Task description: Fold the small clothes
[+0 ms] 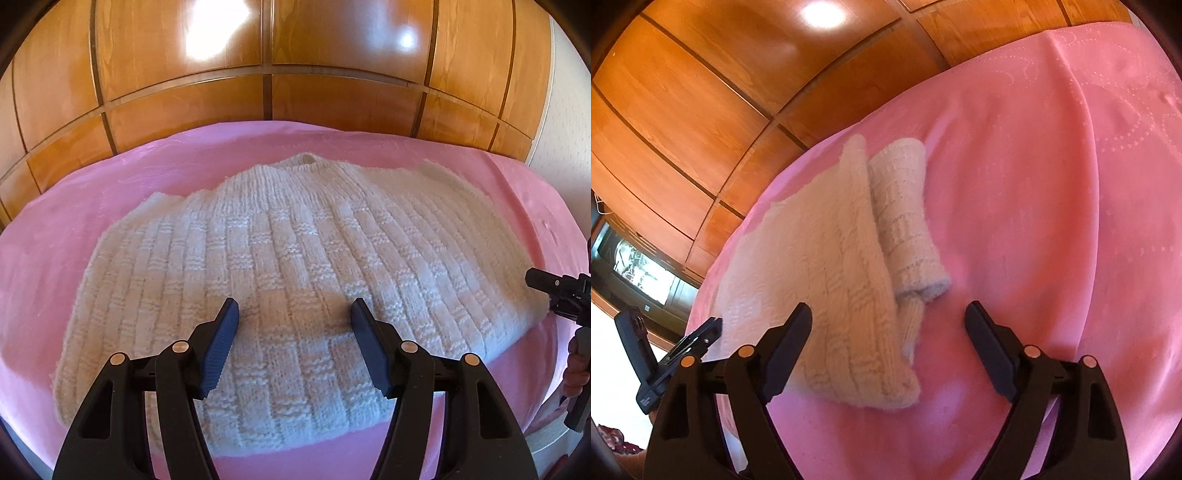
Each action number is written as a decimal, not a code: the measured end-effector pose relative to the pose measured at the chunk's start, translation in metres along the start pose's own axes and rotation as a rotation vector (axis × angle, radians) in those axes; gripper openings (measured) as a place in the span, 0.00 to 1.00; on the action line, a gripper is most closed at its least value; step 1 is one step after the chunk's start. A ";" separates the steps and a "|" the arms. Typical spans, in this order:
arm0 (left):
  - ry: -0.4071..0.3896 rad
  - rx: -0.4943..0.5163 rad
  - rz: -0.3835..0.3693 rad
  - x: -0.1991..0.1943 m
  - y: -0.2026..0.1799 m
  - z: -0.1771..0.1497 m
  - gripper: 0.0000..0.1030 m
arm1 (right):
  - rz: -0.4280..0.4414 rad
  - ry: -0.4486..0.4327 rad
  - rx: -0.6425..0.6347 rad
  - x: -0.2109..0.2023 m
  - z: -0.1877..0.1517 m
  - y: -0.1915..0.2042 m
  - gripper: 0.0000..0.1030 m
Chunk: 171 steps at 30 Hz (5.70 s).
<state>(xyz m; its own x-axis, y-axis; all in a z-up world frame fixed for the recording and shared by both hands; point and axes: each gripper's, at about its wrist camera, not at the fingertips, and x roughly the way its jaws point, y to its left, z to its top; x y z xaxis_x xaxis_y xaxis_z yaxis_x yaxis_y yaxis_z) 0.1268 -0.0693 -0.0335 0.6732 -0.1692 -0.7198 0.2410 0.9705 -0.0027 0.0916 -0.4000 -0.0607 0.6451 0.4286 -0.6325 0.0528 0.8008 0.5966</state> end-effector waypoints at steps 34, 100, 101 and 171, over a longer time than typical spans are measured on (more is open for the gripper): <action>-0.021 -0.340 -0.391 -0.035 0.109 0.003 0.60 | 0.207 -0.002 -0.198 -0.007 0.028 0.166 0.13; -0.152 -0.383 -0.096 -0.069 0.197 0.005 0.53 | 0.137 0.063 -0.556 0.077 -0.060 0.267 0.67; -0.167 -0.358 -0.088 -0.075 0.195 0.004 0.53 | 0.141 0.035 -0.540 0.074 -0.048 0.271 0.67; 0.082 0.160 -0.419 0.074 -0.111 0.066 0.38 | -0.057 -0.138 0.115 -0.002 0.030 -0.021 0.68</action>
<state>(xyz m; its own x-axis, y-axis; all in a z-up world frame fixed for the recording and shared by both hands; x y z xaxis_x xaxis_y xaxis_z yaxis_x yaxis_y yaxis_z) 0.1963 -0.2005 -0.0411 0.4389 -0.5214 -0.7318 0.5901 0.7814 -0.2028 0.1120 -0.4305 -0.0571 0.7369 0.3161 -0.5975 0.1738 0.7656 0.6194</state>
